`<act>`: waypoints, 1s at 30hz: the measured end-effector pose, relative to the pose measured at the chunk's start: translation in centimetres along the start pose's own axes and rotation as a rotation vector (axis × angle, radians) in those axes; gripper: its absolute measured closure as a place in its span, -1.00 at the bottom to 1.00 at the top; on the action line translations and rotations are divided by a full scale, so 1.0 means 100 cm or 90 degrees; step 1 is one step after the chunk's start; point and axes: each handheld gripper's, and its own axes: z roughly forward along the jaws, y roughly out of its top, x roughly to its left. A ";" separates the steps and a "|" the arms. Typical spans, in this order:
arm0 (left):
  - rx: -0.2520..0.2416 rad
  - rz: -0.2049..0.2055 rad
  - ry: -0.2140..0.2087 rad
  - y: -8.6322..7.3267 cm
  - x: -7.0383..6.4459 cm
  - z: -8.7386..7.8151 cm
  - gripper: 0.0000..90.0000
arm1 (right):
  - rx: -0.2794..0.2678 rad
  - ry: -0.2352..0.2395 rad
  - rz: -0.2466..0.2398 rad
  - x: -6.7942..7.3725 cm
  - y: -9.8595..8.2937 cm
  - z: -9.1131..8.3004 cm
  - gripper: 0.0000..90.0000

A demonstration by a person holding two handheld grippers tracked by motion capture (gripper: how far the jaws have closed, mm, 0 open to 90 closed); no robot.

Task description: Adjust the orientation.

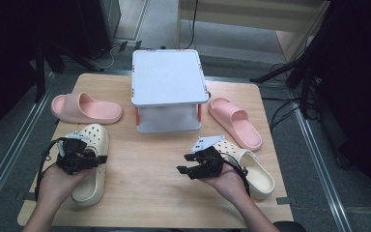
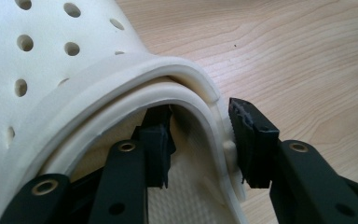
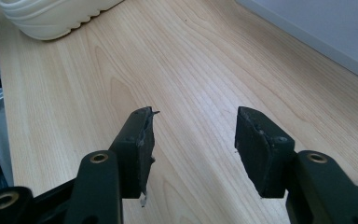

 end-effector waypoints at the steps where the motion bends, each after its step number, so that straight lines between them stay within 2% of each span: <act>1: 0.005 -0.006 -0.004 0.001 0.001 -0.001 0.41 | 0.000 -0.002 0.001 0.000 -0.001 0.000 0.06; 4: 0.005 -0.013 -0.003 0.002 0.003 -0.003 0.48 | -0.001 -0.001 0.000 0.000 -0.001 -0.001 0.06; 6: -0.006 -0.019 0.002 0.002 0.004 -0.009 0.51 | -0.004 -0.003 0.002 0.000 -0.001 -0.002 0.06; 9: -0.010 -0.014 0.007 0.001 0.005 -0.013 0.57 | -0.007 -0.002 0.003 -0.001 -0.001 -0.004 0.06; 12: -0.011 -0.019 0.013 -0.001 0.007 -0.021 0.71 | -0.007 -0.002 0.005 -0.002 -0.001 -0.004 0.06; 15: -0.025 -0.022 0.017 -0.001 0.009 -0.029 0.73 | -0.007 0.000 0.003 -0.001 -0.001 -0.004 0.06; 17: -0.036 -0.026 0.009 0.001 0.009 -0.036 0.73 | -0.009 0.003 -0.002 -0.001 0.000 -0.003 0.06; 18: -0.049 -0.027 -0.005 0.003 0.006 -0.040 0.73 | -0.009 0.003 -0.002 -0.001 0.000 -0.003 0.06; 19: -0.049 -0.027 -0.005 0.003 0.006 -0.040 0.73 | -0.009 0.003 -0.002 -0.001 0.000 -0.003 0.06; 20: -0.059 -0.007 -0.010 0.005 -0.005 -0.044 0.73 | -0.007 0.005 -0.003 -0.001 0.001 -0.002 0.06; 22: -0.064 0.000 -0.010 0.006 -0.009 -0.045 0.73 | -0.006 0.006 -0.001 -0.001 0.001 -0.002 0.06; 24: -0.067 0.026 -0.024 0.011 -0.021 -0.046 0.73 | -0.008 0.008 -0.006 -0.001 0.001 -0.001 0.06; 27: -0.061 0.056 -0.050 0.020 -0.035 -0.042 0.73 | -0.009 0.009 -0.006 -0.001 0.002 -0.001 0.06; 28: -0.052 0.082 -0.062 0.027 -0.046 -0.035 0.73 | -0.011 0.006 -0.004 0.000 0.002 -0.002 0.06; 29: -0.052 0.082 -0.062 0.027 -0.046 -0.035 0.73 | -0.013 0.007 -0.005 0.000 0.002 -0.002 0.06; 30: -0.049 0.094 -0.062 0.030 -0.053 -0.030 0.73 | -0.013 0.007 -0.005 0.000 0.002 -0.002 0.06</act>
